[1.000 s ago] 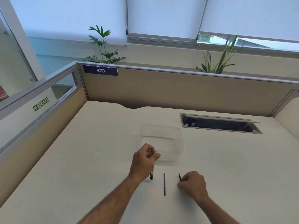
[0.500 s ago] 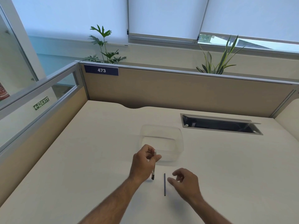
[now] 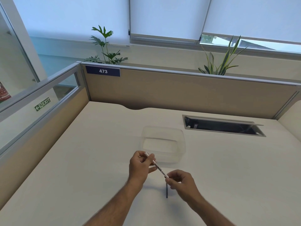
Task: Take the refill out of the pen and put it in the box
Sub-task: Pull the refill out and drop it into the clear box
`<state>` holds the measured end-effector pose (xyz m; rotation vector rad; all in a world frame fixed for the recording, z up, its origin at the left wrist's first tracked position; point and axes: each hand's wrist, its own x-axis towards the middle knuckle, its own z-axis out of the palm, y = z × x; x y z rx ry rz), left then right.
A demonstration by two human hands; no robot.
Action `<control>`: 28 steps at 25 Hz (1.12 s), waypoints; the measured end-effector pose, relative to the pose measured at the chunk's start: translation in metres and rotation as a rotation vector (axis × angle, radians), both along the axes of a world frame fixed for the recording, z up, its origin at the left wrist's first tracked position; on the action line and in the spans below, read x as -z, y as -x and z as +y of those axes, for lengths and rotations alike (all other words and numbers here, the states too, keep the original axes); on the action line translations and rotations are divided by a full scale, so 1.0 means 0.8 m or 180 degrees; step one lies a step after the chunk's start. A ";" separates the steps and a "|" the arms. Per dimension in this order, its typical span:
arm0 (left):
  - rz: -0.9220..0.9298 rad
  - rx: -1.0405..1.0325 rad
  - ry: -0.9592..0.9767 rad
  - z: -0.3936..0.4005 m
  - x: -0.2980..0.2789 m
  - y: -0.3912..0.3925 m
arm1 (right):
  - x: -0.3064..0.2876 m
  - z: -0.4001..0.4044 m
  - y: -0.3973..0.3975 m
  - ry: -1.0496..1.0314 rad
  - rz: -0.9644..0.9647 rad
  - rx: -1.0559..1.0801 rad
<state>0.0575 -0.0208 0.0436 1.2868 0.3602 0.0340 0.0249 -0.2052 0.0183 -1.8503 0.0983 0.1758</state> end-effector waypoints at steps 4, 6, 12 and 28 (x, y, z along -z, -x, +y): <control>0.0431 0.0110 -0.0289 0.006 0.025 0.005 | 0.000 -0.005 -0.005 -0.1211 0.0164 0.0553; 0.0538 0.0438 -0.1162 0.011 0.041 0.010 | -0.004 -0.006 -0.008 -0.1864 0.0122 0.0914; -0.0218 0.0858 -0.3249 0.033 0.064 0.019 | -0.018 0.002 -0.015 -0.0997 -0.0745 0.1086; 0.0405 0.1593 -0.5282 0.070 0.112 0.030 | -0.036 0.033 -0.024 0.1388 -0.2565 -0.0047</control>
